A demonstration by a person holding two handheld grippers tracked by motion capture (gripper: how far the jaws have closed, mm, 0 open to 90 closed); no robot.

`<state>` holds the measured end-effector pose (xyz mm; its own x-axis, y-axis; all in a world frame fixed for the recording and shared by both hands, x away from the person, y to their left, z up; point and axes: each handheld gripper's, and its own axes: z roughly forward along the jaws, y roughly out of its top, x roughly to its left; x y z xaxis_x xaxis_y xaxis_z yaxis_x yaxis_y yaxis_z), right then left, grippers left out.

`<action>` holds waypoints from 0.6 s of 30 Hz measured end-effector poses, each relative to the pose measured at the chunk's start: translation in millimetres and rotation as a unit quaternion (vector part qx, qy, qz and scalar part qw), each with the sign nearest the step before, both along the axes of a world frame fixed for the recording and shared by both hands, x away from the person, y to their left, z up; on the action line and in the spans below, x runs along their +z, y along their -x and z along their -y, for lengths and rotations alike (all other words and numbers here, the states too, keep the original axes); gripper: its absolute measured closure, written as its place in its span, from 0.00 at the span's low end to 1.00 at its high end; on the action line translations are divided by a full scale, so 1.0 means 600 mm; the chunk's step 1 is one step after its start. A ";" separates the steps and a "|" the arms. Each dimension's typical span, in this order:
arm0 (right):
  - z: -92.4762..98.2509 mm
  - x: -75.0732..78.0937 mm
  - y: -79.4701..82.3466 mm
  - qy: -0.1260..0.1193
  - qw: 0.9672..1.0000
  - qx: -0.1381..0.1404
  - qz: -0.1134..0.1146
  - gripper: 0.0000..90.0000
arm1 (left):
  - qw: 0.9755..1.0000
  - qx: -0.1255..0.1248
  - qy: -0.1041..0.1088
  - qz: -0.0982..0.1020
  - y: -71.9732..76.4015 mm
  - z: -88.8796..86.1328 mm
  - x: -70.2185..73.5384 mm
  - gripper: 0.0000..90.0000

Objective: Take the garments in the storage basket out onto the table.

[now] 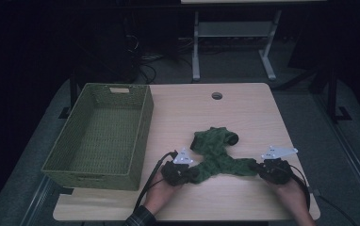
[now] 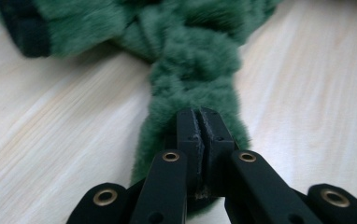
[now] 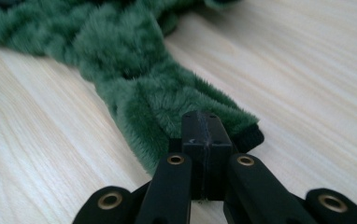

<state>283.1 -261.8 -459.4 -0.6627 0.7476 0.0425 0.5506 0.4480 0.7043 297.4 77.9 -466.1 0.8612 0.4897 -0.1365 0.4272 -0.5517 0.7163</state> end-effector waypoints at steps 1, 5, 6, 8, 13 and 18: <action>-0.001 -0.005 -0.001 0.011 1.000 0.001 -0.010 1.00 | 1.000 0.000 -0.017 0.006 -0.004 -0.003 -0.001 0.97; -0.003 -0.009 -0.001 0.015 1.000 0.004 -0.016 1.00 | 1.000 0.000 -0.016 0.003 -0.008 -0.007 -0.004 0.99; -0.003 -0.009 0.000 0.016 1.000 0.005 -0.017 1.00 | 1.000 -0.004 -0.021 0.005 -0.009 -0.007 -0.004 0.99; -0.005 -0.010 0.009 0.019 0.999 0.013 -0.023 1.00 | 1.000 -0.012 -0.028 0.006 -0.006 -0.009 -0.002 0.99; -0.007 -0.008 0.037 0.016 0.999 0.024 -0.034 1.00 | 1.000 -0.022 -0.021 -0.006 -0.001 -0.019 -0.001 1.00; -0.014 -0.008 0.061 0.018 0.999 0.037 -0.033 1.00 | 0.999 -0.032 -0.015 -0.022 0.005 -0.032 -0.001 1.00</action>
<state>246.3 -253.5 -464.4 -0.7132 0.6981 0.0626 0.5595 0.5134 0.6507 294.3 97.1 -466.5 0.8842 0.4388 -0.1603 0.4210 -0.5996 0.6806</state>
